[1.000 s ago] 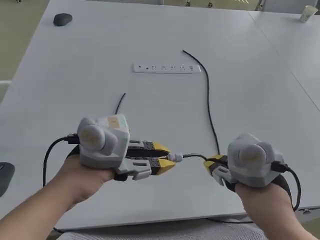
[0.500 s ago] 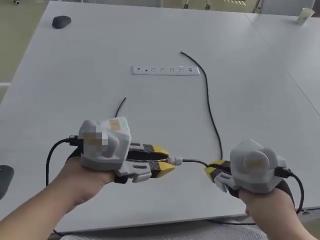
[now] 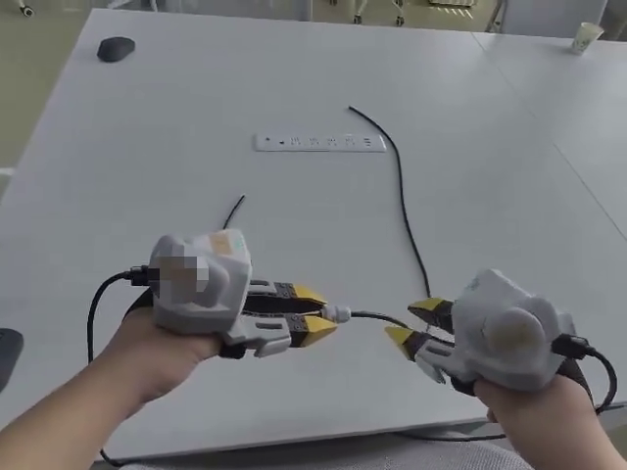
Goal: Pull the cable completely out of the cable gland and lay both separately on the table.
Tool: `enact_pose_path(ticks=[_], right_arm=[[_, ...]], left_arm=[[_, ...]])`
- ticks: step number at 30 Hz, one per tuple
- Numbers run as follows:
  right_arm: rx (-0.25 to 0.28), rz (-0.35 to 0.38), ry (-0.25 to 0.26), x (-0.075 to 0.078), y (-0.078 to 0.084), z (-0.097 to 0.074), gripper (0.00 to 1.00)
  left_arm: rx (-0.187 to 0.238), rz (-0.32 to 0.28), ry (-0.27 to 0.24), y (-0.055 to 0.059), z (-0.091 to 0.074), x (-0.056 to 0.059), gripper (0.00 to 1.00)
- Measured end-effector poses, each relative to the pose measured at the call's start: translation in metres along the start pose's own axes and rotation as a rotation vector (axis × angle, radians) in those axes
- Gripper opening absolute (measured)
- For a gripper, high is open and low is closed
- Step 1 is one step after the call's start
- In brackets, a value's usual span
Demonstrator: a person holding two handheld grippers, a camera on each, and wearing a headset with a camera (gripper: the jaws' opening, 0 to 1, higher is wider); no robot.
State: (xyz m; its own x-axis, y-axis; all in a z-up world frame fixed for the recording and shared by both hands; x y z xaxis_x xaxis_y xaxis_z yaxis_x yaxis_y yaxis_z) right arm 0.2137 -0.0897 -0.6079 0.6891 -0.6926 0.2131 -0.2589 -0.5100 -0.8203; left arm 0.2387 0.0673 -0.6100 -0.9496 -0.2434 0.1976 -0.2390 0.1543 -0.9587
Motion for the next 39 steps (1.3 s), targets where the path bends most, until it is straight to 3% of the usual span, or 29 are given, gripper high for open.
enact_pose_path(ticks=[1, 4, 7, 14, 21, 39], right_arm=[[-0.002, -0.047, -0.01, -0.004, -0.003, 0.003, 0.18], [0.007, -0.094, -0.042, -0.012, -0.008, 0.01, 0.21], [0.014, -0.1, -0.056, -0.017, -0.011, 0.015, 0.18], [0.037, -0.227, -0.102, -0.022, -0.024, 0.022, 0.09], [0.031, -0.263, -0.125, -0.025, -0.024, 0.025, 0.03], [0.029, -0.093, -0.094, -0.017, -0.014, 0.027, 0.02]], left_arm=[[-0.002, 0.002, -0.002, 0.0, 0.0, 0.0, 0.15], [-0.007, -0.008, -0.003, 0.001, 0.001, -0.001, 0.15], [-0.015, -0.001, 0.004, 0.002, 0.002, 0.0, 0.15], [-0.01, -0.004, 0.006, 0.002, 0.003, -0.001, 0.15], [-0.012, -0.004, 0.004, 0.002, 0.003, -0.004, 0.15], [-0.022, 0.01, 0.009, 0.003, 0.005, -0.005, 0.15]])
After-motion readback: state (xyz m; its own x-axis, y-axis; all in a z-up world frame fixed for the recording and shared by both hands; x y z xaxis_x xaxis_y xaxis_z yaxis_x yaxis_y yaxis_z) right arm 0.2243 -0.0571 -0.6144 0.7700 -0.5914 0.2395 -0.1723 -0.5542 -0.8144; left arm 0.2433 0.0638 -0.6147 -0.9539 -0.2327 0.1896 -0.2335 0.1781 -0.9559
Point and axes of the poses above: the centre of the closed fingertips' face, and the gripper's own axes: z roughly forward along the fingers, x roughly to its right, y roughly out of its underside, the point moved 7 cm from there along -z, roughly backward along the fingers, and after that the axes turned 10 degrees about x, right-handed, at the moved point
